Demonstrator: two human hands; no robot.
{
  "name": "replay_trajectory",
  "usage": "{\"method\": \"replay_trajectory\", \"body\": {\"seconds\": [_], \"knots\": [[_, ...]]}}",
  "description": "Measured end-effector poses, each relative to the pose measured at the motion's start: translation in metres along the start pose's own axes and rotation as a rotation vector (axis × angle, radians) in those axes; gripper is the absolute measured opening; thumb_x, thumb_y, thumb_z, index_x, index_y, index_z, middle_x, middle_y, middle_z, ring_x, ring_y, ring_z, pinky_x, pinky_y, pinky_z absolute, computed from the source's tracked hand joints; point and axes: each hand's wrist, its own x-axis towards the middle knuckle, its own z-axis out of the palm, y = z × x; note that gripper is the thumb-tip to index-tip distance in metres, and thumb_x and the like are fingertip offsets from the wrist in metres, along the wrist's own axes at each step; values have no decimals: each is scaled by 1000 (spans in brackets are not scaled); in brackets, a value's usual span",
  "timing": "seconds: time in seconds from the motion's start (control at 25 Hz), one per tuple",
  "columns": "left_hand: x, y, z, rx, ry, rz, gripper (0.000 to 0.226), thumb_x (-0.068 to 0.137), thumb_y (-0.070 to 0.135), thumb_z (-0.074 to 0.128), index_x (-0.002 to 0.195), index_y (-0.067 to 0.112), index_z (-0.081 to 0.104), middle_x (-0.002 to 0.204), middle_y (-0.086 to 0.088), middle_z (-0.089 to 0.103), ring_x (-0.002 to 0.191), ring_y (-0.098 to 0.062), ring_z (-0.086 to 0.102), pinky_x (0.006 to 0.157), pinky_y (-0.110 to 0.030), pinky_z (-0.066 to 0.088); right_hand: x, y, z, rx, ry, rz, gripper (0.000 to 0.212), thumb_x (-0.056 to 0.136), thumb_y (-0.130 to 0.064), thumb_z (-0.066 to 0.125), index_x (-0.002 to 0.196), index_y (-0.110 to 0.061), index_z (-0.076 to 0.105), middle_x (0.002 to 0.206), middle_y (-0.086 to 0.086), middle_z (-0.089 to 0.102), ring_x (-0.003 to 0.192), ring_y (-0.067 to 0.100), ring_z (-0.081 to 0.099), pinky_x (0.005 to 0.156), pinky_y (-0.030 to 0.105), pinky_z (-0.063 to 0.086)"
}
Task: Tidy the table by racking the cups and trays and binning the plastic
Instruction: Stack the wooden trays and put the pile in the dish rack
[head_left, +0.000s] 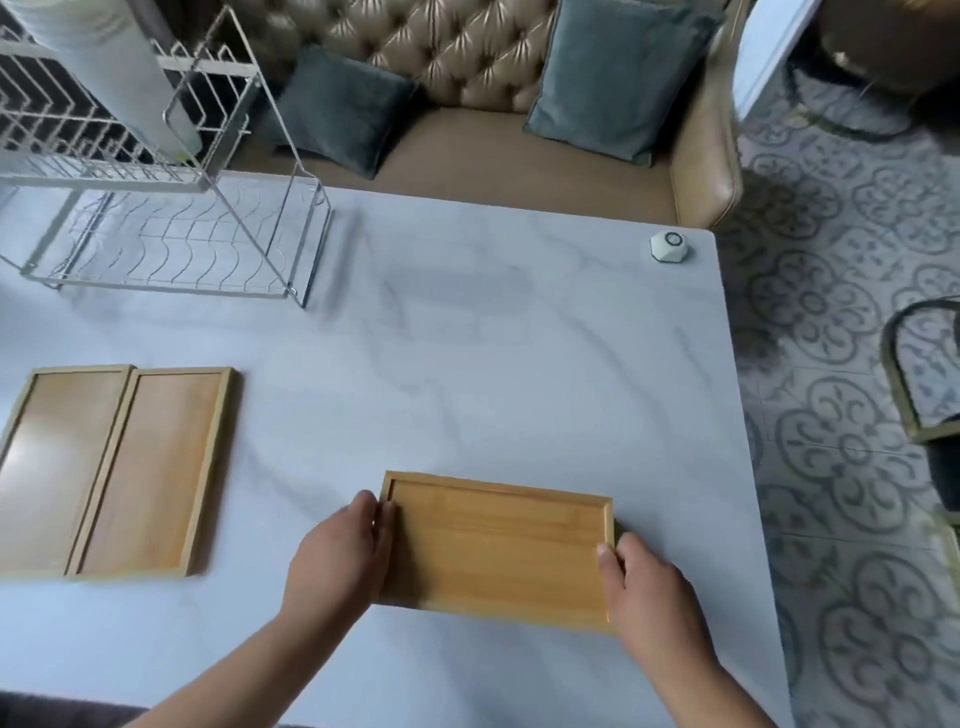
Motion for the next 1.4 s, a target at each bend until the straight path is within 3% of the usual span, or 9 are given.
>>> {"method": "replay_trajectory", "body": {"seconds": [0.36,0.52,0.68,0.84,1.0,1.2,1.32,1.4], "knots": [[3,14,19,163,-21,60,36,107,46,32,76,26,29,67,5,52,61,-16,50,49,-36,32,3,23,15,1,-2,-11,32,107,-43,37,83,-22,36,80,2,65,74,31,62,59,36,36],[8,15,21,166,-30,19,34,107,49,33,81,26,36,72,8,54,65,-18,53,53,-37,38,6,23,17,5,-11,16,34,106,-45,39,81,-22,37,69,-3,56,67,28,54,56,36,38],[9,20,24,-50,-93,-164,31,105,59,39,102,28,47,95,11,62,89,-22,65,71,-37,45,6,16,13,294,-42,181,28,104,-42,47,85,-21,50,71,-4,63,69,24,60,57,34,40],[7,23,28,-34,-101,-166,41,110,40,36,79,24,58,76,6,65,72,-11,59,65,-39,46,9,-2,15,412,-78,262,41,106,-31,46,74,-7,52,58,0,50,55,20,48,52,32,33],[36,24,14,-53,-69,-208,41,111,34,32,84,20,60,76,3,62,79,-24,59,71,-37,43,36,-38,10,418,-74,252,41,107,-29,41,80,-5,60,66,4,58,60,22,53,53,30,36],[71,21,-2,-40,-54,-194,43,111,32,31,88,14,62,78,-2,59,85,-28,57,75,-37,43,68,-69,9,317,-44,223,35,105,-24,41,84,-7,64,72,4,59,76,31,58,63,31,40],[68,15,-5,-74,-77,-173,47,111,38,32,80,17,60,72,3,60,76,-23,59,67,-37,42,63,-65,14,285,-18,206,35,106,-26,41,85,-10,64,74,3,62,77,31,61,65,34,48],[61,7,-11,-149,-77,-162,55,109,49,32,72,17,56,67,0,63,68,-17,59,59,-36,39,59,-63,15,308,25,167,28,105,-27,45,96,-14,67,88,5,70,89,33,65,77,38,54]]}}
